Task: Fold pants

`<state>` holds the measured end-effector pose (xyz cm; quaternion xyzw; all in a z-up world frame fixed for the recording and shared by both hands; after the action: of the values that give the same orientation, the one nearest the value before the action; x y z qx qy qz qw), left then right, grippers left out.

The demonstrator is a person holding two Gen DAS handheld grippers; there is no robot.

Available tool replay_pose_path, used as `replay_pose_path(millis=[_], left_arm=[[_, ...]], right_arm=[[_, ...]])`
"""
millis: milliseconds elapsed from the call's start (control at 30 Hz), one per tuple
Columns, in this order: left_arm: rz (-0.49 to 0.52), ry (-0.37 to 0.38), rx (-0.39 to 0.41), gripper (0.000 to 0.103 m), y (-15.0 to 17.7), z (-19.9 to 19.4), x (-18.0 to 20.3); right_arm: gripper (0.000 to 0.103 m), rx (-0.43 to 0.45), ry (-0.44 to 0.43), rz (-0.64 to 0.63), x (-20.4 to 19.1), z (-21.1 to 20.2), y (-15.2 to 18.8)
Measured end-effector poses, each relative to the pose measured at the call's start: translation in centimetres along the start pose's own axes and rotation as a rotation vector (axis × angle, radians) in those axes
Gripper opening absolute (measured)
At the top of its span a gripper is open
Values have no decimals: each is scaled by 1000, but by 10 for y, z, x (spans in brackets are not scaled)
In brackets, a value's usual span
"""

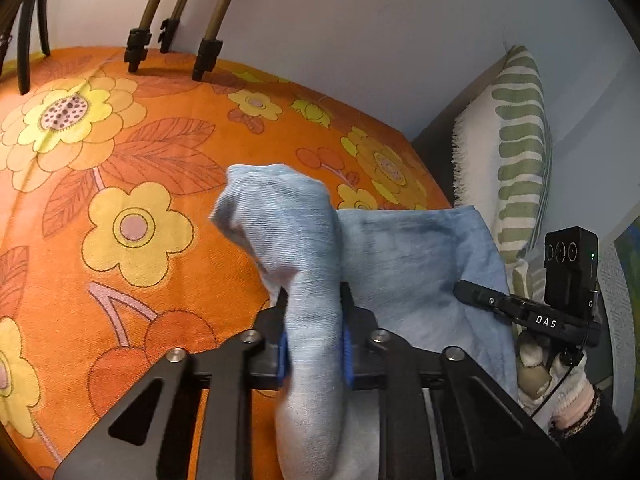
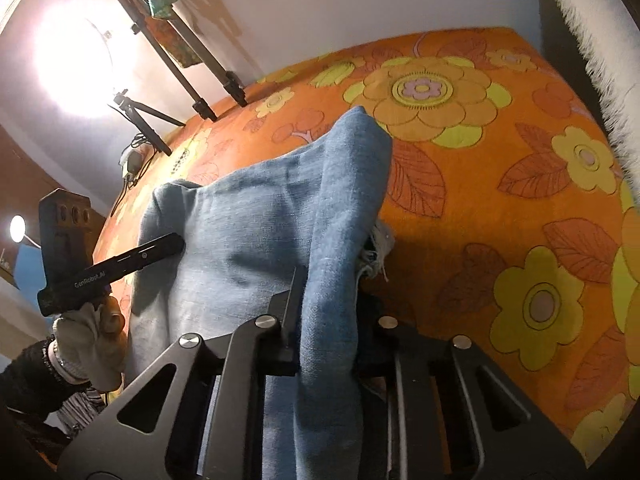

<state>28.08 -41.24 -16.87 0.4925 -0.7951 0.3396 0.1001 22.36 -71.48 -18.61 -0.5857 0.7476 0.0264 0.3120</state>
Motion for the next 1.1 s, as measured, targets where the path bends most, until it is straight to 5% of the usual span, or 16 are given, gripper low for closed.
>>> replay_pose_path(millis=[533,1100], left_arm=[[76,75,108,12,-31,-44,38],[171,8,193,11,-141,-22,64]], right_arm=[[13,167,14,-40,-29,-66,-9],[13,309,71,17,-8,-77,-111]])
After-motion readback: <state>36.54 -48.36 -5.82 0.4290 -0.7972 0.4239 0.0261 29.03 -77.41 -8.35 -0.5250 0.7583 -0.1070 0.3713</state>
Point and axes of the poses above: each gripper's, at about its wrist camera, not at the fingertips, and z roughly the way its jaws point, x to its right, y to its underside, the point moved 4 cm from there along z, roughly the way its jaws point, and after that the axes turned 8 degrees about -x, right-handed, at the moved point
